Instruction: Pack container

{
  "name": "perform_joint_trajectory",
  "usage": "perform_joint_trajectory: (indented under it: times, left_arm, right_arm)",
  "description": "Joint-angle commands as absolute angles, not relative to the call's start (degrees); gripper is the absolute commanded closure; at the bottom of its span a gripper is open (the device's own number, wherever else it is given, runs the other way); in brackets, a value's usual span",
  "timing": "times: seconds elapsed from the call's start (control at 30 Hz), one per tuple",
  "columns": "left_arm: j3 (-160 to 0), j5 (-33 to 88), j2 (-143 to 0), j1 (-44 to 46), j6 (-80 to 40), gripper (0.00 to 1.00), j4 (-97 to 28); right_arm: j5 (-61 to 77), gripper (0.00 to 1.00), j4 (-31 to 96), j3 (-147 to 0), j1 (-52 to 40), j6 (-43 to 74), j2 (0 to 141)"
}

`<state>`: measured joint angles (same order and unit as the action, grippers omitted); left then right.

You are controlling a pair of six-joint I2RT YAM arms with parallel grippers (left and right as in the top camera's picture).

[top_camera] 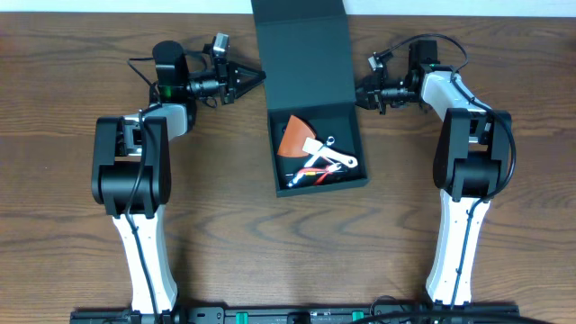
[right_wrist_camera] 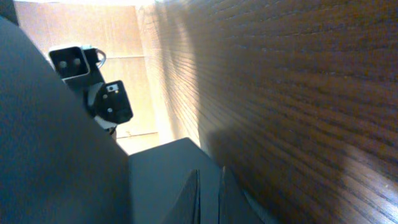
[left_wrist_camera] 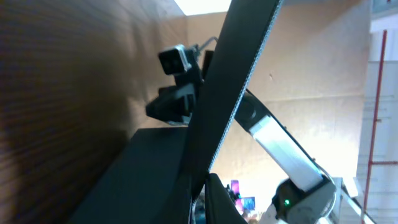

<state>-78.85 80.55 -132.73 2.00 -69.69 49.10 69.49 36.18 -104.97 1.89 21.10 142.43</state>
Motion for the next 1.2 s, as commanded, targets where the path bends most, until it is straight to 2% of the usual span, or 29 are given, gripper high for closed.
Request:
perform_joint_trajectory:
  times: [0.0, 0.27, 0.57, 0.63, 0.67, 0.7, 0.73, 1.17]
  left_arm:
    - [-79.81, 84.95, -132.97, 2.90, -75.59, 0.94, 52.21]
    - [-79.81, 88.31, -132.94, 3.46, -82.21, 0.94, 61.17]
    - [-79.79, 90.02, -132.94, 3.46, -82.17, 0.94, 61.89]
    - [-79.79, 90.02, -132.94, 3.46, -82.17, 0.89, 61.89]
    - [-79.79, 90.02, -132.94, 3.46, -82.17, 0.84, 61.89]
    - [-79.79, 90.02, -132.94, 3.46, -82.17, 0.73, 61.89]
    - [-79.79, 90.02, -132.94, 3.46, -82.17, 0.70, 61.89]
    - [-79.79, 90.02, -132.94, 3.46, -82.15, 0.67, 61.91]
  right_arm:
    - [70.87, 0.99, 36.23, -105.30, 1.19, 19.20, 141.03]
    - [70.70, 0.99, 36.23, -105.30, 1.19, 19.20, 141.03]
    - [70.72, 0.99, 36.47, -105.30, 1.04, 19.22, 141.03]
    - [70.72, 0.99, 36.73, -105.30, 1.04, 19.22, 141.03]
    - [70.72, 0.99, 36.86, -105.30, 1.04, 19.22, 141.03]
    - [70.72, 0.99, 36.88, -105.30, 1.04, 19.22, 141.03]
    - [70.74, 0.99, 36.88, -105.30, 1.04, 19.22, 141.03]
    - [70.72, 0.99, 36.88, -105.30, 1.04, 19.20, 141.03]
